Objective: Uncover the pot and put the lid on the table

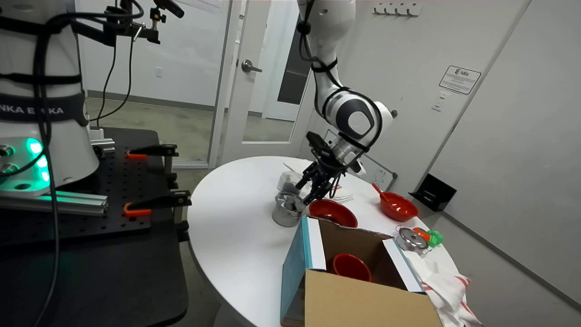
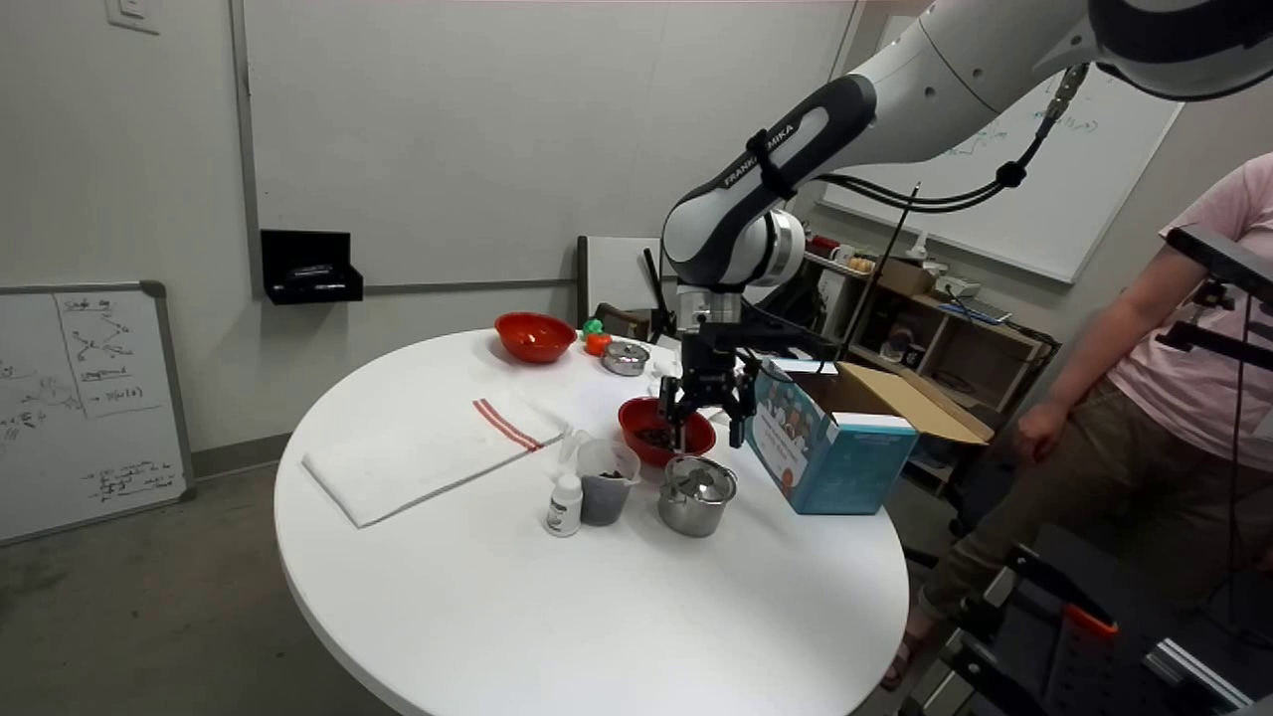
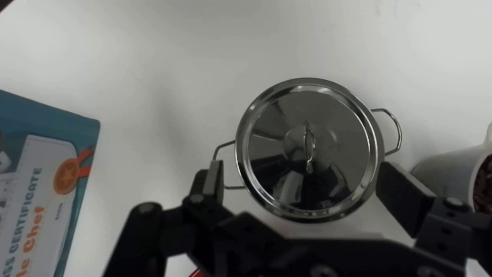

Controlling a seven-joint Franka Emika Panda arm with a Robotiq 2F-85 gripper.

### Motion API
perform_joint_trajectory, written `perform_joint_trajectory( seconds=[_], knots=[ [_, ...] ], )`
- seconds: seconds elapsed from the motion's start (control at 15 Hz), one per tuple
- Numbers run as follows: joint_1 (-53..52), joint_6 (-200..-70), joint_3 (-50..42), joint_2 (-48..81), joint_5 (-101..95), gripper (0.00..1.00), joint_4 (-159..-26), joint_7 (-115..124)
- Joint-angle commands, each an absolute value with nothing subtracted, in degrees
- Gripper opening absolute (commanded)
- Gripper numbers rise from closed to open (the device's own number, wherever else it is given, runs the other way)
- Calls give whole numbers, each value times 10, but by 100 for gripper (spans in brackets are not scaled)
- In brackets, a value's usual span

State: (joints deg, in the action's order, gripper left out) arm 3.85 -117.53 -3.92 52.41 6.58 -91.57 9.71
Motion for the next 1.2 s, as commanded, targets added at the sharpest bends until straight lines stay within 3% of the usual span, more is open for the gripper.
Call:
perform_joint_trajectory(
  seconds=[0.0, 1.13],
  knots=[
    [40, -1149, -35, 541, 60, 100, -887, 83],
    [48, -1182, -17, 531, 90, 100, -938, 81]
  ],
)
